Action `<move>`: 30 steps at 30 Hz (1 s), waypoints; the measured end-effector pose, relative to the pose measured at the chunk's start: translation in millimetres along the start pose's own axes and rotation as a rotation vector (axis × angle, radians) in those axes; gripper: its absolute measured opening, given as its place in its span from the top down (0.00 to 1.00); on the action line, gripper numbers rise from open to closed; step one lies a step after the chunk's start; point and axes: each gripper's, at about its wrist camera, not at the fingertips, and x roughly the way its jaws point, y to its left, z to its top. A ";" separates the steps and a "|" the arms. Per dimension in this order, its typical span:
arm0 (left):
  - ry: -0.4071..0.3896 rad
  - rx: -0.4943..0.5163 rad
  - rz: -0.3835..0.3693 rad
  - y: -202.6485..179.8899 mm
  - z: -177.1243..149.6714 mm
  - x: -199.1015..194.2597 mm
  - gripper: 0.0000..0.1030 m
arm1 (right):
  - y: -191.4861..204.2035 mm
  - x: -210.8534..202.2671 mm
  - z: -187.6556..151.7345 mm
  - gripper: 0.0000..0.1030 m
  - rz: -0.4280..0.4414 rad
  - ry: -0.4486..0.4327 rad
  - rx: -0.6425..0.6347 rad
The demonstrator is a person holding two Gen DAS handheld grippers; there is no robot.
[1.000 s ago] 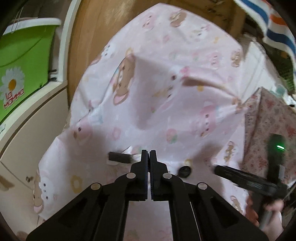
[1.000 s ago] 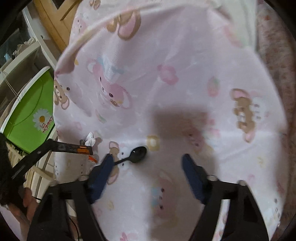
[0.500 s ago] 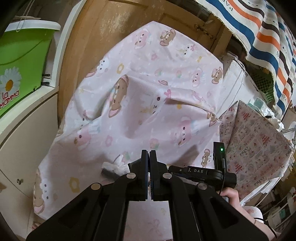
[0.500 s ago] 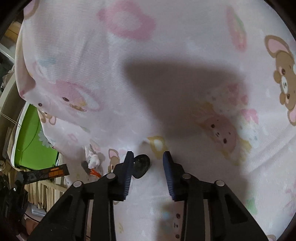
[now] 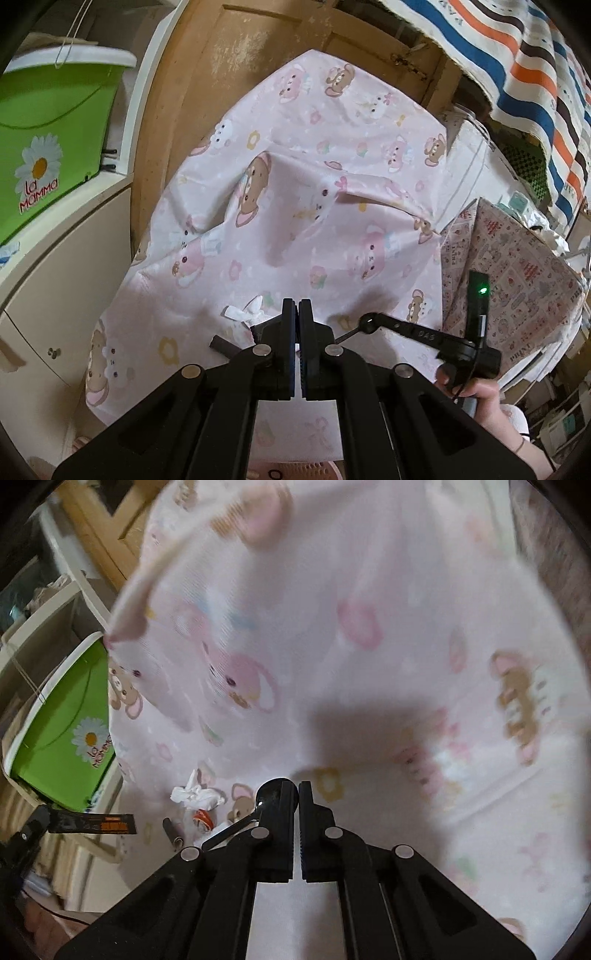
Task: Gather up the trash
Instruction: 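Carry cable and spoon down to the pink basket and open both tools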
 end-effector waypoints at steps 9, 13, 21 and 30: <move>-0.110 0.153 0.079 -45.7 -7.4 -45.7 0.99 | 37.5 -90.3 -10.5 0.97 -0.051 -0.181 -0.202; -0.040 0.149 0.023 -58.3 -17.5 -50.9 0.99 | 69.2 -120.6 -37.5 0.97 -0.100 -0.250 -0.353; 0.074 0.205 0.105 -97.7 -55.9 -68.4 0.99 | 92.4 -145.7 -92.0 0.97 -0.079 -0.230 -0.441; 0.231 0.158 0.047 -99.8 -72.3 -54.4 0.99 | 106.0 -152.7 -133.2 0.97 -0.079 -0.210 -0.539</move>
